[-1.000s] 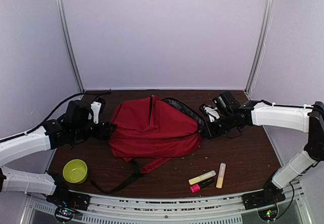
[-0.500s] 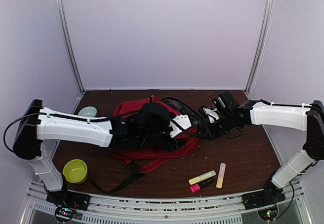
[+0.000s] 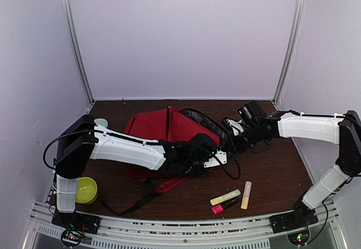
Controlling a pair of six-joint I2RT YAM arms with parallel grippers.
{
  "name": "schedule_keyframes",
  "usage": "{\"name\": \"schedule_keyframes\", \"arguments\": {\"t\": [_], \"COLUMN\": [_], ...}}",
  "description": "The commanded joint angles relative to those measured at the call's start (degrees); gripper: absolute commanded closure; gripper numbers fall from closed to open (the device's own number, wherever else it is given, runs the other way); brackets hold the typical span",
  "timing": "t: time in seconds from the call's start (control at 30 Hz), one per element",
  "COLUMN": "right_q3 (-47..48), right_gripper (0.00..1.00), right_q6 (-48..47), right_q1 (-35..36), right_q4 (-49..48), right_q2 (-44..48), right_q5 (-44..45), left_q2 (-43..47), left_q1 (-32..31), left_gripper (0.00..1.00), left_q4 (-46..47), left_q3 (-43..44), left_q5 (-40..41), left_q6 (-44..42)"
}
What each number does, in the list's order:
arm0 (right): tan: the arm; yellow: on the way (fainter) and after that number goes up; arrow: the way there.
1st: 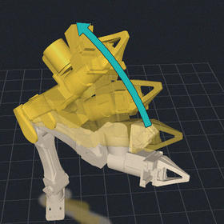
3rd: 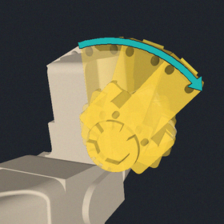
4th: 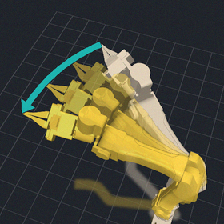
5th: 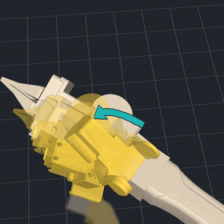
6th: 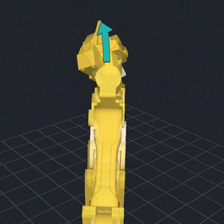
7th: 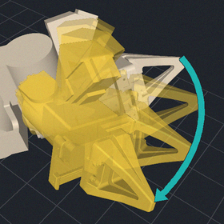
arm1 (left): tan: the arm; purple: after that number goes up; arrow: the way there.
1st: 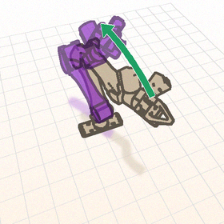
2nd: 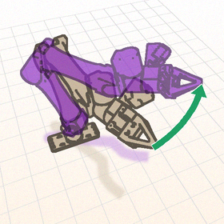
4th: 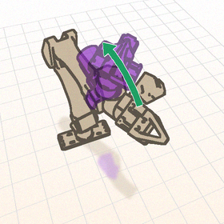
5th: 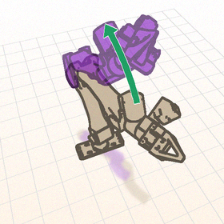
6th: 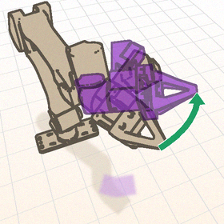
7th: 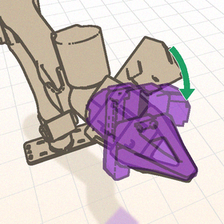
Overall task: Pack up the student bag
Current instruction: Hold the largest pocket of the student bag, then place the largest pocket of the student bag.
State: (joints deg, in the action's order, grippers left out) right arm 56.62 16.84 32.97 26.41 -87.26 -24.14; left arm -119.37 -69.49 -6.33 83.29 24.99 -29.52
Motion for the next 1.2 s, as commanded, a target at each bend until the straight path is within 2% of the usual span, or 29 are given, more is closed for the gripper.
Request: {"name": "schedule_keyframes", "arguments": {"t": [0.0, 0.07, 0.23, 0.43, 0.53, 0.7, 0.87, 1.0, 1.1, 1.13, 1.17], "right_q3": [2.89, 4.4, 11.2, 18.39, 21.03, 26.17, 32.66, 36.57, 34.72, 33.03, 31.24], "right_gripper": [1.0, 1.0, 1.0, 1.0, 1.0, 1.0, 1.0, 1.0, 1.0, 1.0, 1.0], "right_q6": [0.0, -0.57, -3.49, -6.91, -8.1, -9.06, -10.97, -10.35, -9.02, -8.49, -7.96], "right_q1": [-1.42, -1.82, -1.8, -1.85, -1.86, -1.86, -2.74, -3.87, -3.26, -2.96, -2.64], "right_q4": [1.28, 2.86, 9.38, 13.72, 13.8, 13.81, 13.45, 13.44, 11.59, 10.2, 8.63], "right_q2": [0.45, 0.64, 0.22, -1.11, -2.68, -7.2, -14.16, -18.67, -19.29, -19.09, -18.78], "right_q5": [2.22, 5.66, 24.55, 35.08, 37.33, 36.72, 37.85, 30.8, 22.42, 20.15, 18.08], "left_q2": [0.72, 2.04, 8.42, 17.31, 20.07, 20.87, 26.1, 30.31, 32.61, 33.16, 33.68], "left_q1": [0.41, 0.33, -1.49, -6.38, -8.94, -12.09, -12.32, -12.33, -12.32, -12.33, -12.33], "left_gripper": [1.0, 1.0, 1.0, 1.0, 1.0, 1.0, 1.0, 1.0, 1.0, 0.97, 0.86], "left_q4": [-0.01, 0.25, -3.18, -7.45, -11.0, -17.8, -19.99, -20.36, -20.01, -20.0, -20.29], "left_q3": [-0.28, -1.47, -6.53, -16.55, -18.02, -17.04, -21.24, -24.91, -27.04, -27.38, -27.46], "left_q5": [6.63, 7.34, 8.15, 6.7, 4.13, -0.45, -3.59, -4.0, -4.03, -3.87, -3.93], "left_q6": [-1.25, -1.33, -2.91, -1.21, 1.04, 5.44, 9.11, 12.72, 16.85, 18.62, 20.51]}}
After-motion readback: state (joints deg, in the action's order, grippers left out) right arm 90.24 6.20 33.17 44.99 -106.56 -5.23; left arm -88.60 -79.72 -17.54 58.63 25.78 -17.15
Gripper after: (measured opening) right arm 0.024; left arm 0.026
